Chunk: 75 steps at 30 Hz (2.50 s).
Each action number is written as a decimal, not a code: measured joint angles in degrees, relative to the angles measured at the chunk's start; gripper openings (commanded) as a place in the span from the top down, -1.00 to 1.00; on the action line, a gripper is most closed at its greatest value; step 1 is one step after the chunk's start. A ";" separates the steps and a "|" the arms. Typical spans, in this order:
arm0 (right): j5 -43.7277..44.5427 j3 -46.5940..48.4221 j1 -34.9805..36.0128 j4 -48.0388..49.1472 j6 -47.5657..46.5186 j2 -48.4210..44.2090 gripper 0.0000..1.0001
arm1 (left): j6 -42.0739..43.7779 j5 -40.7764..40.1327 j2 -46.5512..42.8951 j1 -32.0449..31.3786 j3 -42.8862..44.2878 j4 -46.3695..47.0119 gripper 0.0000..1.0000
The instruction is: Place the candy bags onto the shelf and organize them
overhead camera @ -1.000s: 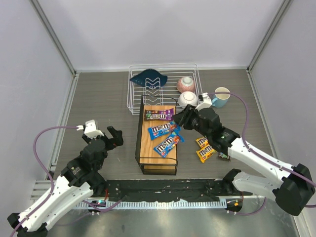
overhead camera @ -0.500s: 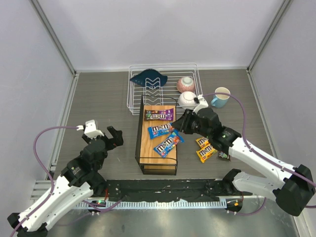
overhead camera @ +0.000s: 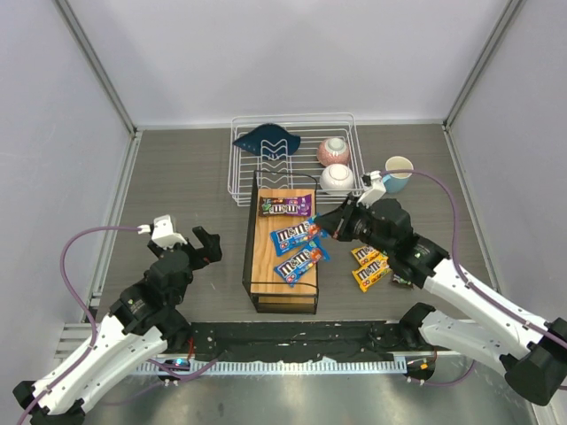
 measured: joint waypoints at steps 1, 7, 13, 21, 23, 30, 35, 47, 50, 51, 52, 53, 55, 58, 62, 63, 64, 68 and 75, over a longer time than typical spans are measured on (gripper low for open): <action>0.22 -0.66 0.00 0.74 0.74 -0.98 0.99 | 0.00 0.00 0.00 -0.02 0.00 0.00 -0.99; 4.13 -5.38 2.14 3.72 5.33 -3.30 0.98 | -0.02 0.00 0.00 -0.11 0.00 0.00 -0.99; 12.79 -7.50 10.25 4.92 8.68 -3.45 0.98 | -0.02 0.00 0.00 -0.13 0.00 0.00 -0.99; 24.92 -8.24 17.73 8.33 10.88 -5.05 0.98 | -0.02 -0.02 -0.83 -0.28 0.00 -0.02 -0.99; 27.41 -8.39 18.34 8.61 11.67 -5.16 0.98 | -0.02 -0.04 -0.94 -0.37 0.00 -0.02 -0.99; 32.26 -9.33 18.95 9.42 13.84 -4.37 0.99 | -0.02 -0.20 -0.92 -0.48 0.00 -0.02 -0.99; 32.89 -9.33 19.34 10.47 14.58 -2.67 0.98 | -0.02 -0.22 -0.85 -0.63 0.00 -0.02 -0.99; 33.44 -9.33 19.93 11.76 15.02 -1.01 0.98 | -0.02 -0.22 -0.85 -0.68 0.00 -0.02 -0.99; 33.64 -9.33 20.04 11.87 15.28 -0.74 0.98 | -0.02 -0.22 -0.85 -0.68 0.00 -0.02 -1.00; 33.70 -9.33 20.06 11.96 15.41 -0.59 0.99 | -0.02 -0.24 -0.85 -0.70 0.00 -0.02 -1.00; 33.77 -9.33 20.11 11.96 15.56 -0.28 0.98 | -0.02 -0.22 -0.85 -0.72 0.00 -0.02 -0.99; 33.83 -9.33 20.22 11.96 15.72 -0.02 0.98 | -0.02 -0.22 -0.85 -0.74 0.00 -0.02 -0.99; 33.88 -9.33 20.37 12.00 16.06 0.44 0.98 | -0.04 -0.24 -0.87 -0.79 0.00 -0.02 -0.99; 34.16 -9.33 20.55 12.28 16.28 0.87 0.98 | -0.04 -0.26 -0.87 -0.87 0.00 -0.02 -0.99; 34.56 -9.33 20.70 12.55 16.35 0.90 0.98 | -0.04 -0.39 -0.94 -1.07 0.00 -0.02 -0.99; 34.64 -9.33 20.70 12.66 16.37 0.92 0.98 | -0.04 -0.44 -0.98 -1.09 0.00 -0.02 -1.00; 34.73 -9.33 20.70 12.76 16.41 0.98 0.99 | -0.04 -0.50 -1.03 -1.11 0.00 -0.02 -0.99; 34.80 -9.31 20.74 13.00 16.57 1.84 0.98 | -0.04 -0.68 -1.03 -1.11 0.00 -0.02 -1.00; 34.77 -9.14 20.74 13.22 16.76 2.40 0.98 | -0.04 -0.74 -1.03 -1.20 -0.02 -0.02 -0.99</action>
